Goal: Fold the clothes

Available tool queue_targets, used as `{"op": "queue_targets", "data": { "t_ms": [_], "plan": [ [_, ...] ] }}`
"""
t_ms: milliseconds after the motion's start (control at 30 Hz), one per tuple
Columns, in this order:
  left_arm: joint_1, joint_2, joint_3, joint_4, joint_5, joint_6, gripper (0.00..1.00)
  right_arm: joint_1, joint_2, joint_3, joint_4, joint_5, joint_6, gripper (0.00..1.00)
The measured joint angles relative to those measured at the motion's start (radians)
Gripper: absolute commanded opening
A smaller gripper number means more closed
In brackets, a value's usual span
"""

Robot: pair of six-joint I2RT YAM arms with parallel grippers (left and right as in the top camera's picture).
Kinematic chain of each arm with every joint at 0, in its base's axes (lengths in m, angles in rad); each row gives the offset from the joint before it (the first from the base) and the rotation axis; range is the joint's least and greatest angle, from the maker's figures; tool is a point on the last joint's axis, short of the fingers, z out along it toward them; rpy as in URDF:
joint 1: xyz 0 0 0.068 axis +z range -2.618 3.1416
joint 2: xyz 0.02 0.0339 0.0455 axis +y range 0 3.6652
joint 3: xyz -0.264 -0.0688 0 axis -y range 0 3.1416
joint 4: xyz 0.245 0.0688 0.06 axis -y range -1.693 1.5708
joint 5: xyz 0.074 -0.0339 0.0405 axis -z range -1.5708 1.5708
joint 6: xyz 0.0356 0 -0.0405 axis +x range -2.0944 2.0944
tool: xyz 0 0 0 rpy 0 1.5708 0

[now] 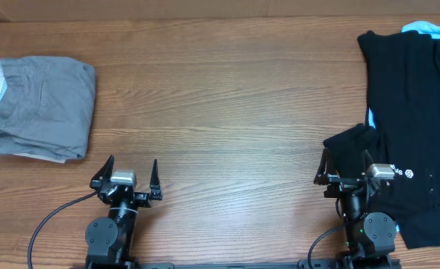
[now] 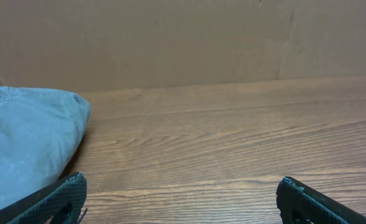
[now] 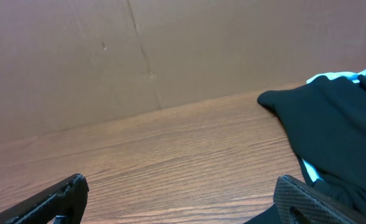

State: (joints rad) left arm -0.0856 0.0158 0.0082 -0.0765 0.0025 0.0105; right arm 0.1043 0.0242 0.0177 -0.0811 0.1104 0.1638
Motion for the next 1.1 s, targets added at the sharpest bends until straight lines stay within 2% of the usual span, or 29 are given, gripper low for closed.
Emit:
{"op": "queue_targets", "data": {
  "t_ms": [233, 467, 667, 833, 933, 1100],
  "plan": [
    [0.000, 0.008, 0.005, -0.017, -0.005, -0.056, 1.00, 0.000, 0.007, 0.012, -0.080, 0.004, 0.001, 1.00],
    [0.000, 0.120, 0.146, -0.223, -0.012, -0.109, 1.00, 0.000, 0.129, 0.128, -0.197, 0.017, 0.001, 1.00],
    [0.000, 0.308, 0.386, -0.356, -0.012, -0.115, 1.00, 0.000, 0.352, 0.333, -0.338, 0.037, 0.000, 1.00],
    [0.000, 0.543, 0.592, -0.555, -0.011, -0.116, 1.00, -0.028, 0.645, 0.524, -0.509, 0.050, 0.002, 1.00],
    [0.000, 0.672, 0.702, -0.624, -0.011, -0.116, 1.00, -0.060, 0.850, 0.642, -0.602, 0.042, 0.002, 1.00],
    [0.000, 0.797, 0.787, -0.678, -0.010, -0.116, 1.00, -0.072, 1.092, 0.765, -0.618, 0.004, 0.005, 1.00]
  ]
}}
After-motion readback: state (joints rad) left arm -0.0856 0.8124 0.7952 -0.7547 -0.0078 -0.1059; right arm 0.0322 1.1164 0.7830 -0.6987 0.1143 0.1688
